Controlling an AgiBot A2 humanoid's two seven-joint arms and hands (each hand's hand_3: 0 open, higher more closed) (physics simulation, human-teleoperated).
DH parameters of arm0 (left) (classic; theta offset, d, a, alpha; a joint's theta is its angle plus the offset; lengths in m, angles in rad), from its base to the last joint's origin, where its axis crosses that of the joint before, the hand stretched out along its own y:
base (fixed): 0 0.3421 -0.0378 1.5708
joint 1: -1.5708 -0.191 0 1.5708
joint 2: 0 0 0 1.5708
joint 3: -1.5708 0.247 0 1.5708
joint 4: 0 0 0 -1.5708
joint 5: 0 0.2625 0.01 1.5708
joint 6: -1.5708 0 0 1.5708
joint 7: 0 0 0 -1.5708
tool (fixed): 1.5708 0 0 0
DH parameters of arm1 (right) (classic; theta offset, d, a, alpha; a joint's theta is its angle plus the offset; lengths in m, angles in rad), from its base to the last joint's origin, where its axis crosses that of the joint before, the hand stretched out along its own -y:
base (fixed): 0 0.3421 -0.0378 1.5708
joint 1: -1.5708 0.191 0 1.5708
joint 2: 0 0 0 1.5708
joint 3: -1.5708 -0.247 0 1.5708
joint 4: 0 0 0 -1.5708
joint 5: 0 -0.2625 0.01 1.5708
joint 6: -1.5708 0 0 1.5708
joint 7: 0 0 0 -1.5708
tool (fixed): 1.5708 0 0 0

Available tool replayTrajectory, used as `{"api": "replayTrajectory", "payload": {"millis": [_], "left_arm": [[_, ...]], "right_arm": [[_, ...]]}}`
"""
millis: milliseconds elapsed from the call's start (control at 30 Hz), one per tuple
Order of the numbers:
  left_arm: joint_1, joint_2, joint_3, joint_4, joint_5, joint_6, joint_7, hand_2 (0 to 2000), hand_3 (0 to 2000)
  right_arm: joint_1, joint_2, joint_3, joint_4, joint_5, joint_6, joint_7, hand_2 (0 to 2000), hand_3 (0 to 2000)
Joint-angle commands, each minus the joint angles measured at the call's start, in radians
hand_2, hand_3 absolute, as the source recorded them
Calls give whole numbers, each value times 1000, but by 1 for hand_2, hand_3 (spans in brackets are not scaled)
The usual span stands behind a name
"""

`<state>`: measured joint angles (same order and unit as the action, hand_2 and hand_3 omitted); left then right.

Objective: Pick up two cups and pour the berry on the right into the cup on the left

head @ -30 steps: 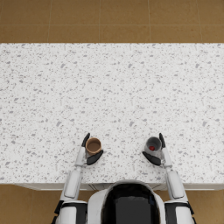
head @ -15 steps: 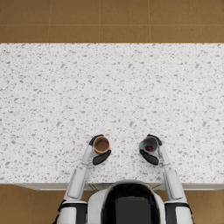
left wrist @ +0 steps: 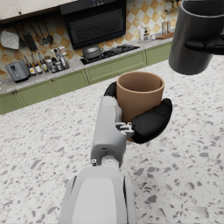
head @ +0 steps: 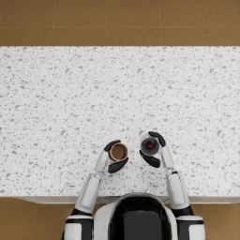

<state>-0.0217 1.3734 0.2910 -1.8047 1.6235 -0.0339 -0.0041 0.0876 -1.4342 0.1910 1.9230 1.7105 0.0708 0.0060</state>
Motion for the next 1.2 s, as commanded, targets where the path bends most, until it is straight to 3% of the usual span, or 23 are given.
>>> {"api": "replayTrajectory", "payload": {"millis": [33, 500, 533, 567, 1200], "left_arm": [[34, 23, 3, 22, 2, 0, 0, 2000, 1280], [64, 57, 13, 71, 7, -7, 0, 2000, 1280], [64, 58, 12, 71, 7, -7, 0, 2000, 1280], [64, 59, 11, 71, 8, -7, 0, 2000, 1280], [66, 80, -1, 99, 7, -8, 1, 2000, 1280]], "right_arm": [[95, -58, 19, -22, 32, -1, 1, 2000, 1280], [221, -134, 66, -72, 479, 9, 1, 2000, 1280], [301, 77, 226, -64, 511, 9, 1, 2000, 1280], [248, -88, 111, -64, 543, 8, 2, 2000, 1280], [282, -132, 142, 24, 1154, 21, 4, 2000, 1280]]}}
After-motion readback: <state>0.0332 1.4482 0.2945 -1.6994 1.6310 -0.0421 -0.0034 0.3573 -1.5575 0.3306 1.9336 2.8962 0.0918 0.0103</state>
